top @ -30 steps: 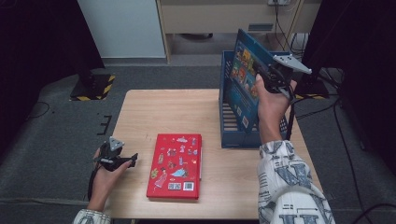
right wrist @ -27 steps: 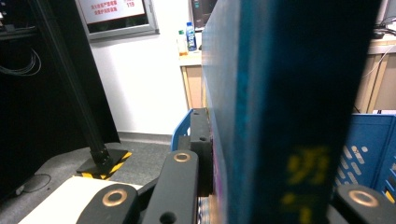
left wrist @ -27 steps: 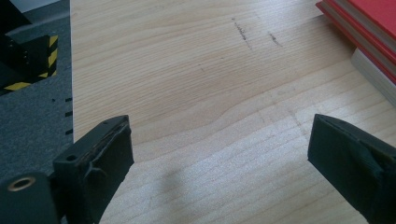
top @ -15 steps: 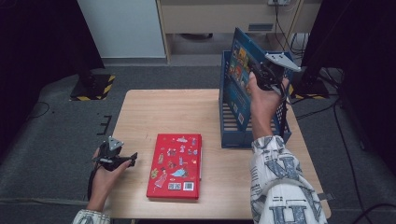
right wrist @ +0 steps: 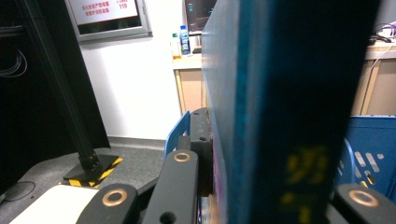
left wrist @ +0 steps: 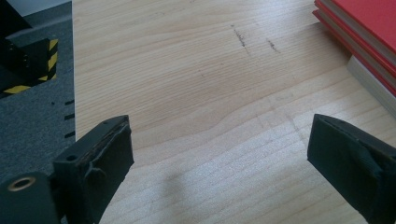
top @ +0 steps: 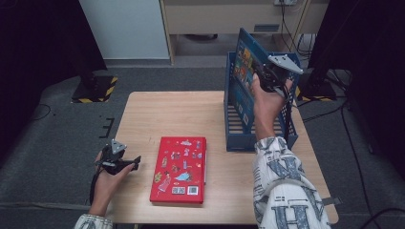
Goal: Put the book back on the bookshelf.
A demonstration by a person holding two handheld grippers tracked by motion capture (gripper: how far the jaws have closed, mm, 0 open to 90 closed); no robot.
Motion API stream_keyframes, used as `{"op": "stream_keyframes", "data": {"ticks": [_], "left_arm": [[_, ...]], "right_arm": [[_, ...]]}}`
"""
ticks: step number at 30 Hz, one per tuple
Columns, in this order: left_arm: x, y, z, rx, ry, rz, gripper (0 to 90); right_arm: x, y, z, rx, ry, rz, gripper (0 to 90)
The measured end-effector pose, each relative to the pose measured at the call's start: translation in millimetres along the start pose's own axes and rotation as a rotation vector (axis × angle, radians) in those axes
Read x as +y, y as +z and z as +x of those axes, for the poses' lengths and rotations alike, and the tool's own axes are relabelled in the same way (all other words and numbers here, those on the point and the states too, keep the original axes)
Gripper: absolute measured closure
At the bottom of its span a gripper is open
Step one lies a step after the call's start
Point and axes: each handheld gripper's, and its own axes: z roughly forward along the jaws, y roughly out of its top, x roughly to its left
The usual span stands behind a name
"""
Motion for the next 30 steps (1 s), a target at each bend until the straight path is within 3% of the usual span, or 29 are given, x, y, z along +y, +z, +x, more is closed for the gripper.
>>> {"op": "stream_keyframes", "data": {"ticks": [13, 30], "left_arm": [[0.3, -0.2, 0.3, -0.001, -0.002, -0.004, 6.2], [0.9, -0.9, 0.7, -0.002, -0.002, -0.009, 6.2]], "right_arm": [[-9.9, 4.6, 3.1, 0.005, 0.0, -0.01, 83.1], [-36.3, 13.1, 4.5, -0.007, -0.017, 0.025, 83.1]]}}
